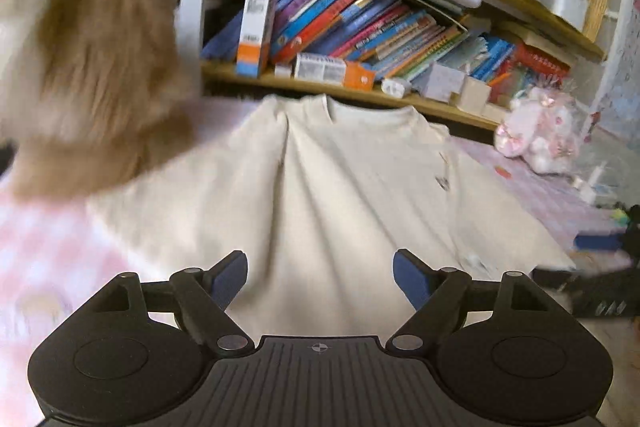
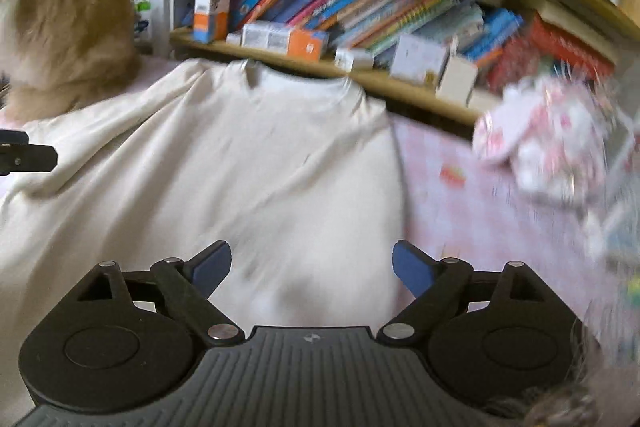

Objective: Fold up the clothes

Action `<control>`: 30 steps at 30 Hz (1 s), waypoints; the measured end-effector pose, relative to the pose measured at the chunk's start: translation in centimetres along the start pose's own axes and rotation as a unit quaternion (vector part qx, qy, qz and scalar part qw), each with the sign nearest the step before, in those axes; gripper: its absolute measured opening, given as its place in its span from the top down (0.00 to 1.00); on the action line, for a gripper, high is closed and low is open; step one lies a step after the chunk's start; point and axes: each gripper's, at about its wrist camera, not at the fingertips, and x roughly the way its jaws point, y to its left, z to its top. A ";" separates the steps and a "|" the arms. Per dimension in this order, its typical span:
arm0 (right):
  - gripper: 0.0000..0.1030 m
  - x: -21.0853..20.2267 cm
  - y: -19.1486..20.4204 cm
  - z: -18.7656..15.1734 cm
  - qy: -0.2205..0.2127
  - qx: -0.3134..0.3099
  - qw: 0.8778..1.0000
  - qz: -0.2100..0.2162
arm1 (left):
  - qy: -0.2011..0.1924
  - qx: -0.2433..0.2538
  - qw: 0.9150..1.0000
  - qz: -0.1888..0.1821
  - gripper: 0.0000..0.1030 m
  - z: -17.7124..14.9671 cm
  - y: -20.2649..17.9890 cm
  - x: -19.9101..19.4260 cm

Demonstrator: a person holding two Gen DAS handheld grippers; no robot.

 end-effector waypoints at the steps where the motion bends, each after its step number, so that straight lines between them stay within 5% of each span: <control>1: 0.15 -0.7 0.7 -1.1 0.005 0.007 1.000 -0.002 | 0.005 0.000 1.000 -0.004 0.20 -0.9 -0.1 -0.6; 8: 0.15 -3.9 3.7 -6.3 0.047 0.042 0.998 -0.004 | 0.038 -0.013 0.999 -0.021 0.20 -3.8 -0.5 -1.7; 13: 0.18 -4.4 4.5 -5.6 0.029 -0.022 0.999 -0.025 | 0.033 -0.010 0.999 -0.026 0.20 -4.0 -1.5 -1.7; 16: 0.30 -3.4 4.2 -4.3 0.017 -0.060 0.998 -0.023 | 0.038 -0.010 0.999 -0.020 0.20 -4.2 -2.1 -1.3; 20: 0.46 -0.9 3.7 -2.5 0.014 -0.098 0.995 -0.010 | 0.051 -0.014 0.999 0.001 0.20 -4.6 -2.7 -0.5; 30: 0.49 5.2 2.7 0.2 0.010 -0.162 0.984 0.072 | 0.055 -0.012 0.993 0.100 0.20 -4.7 -5.3 0.7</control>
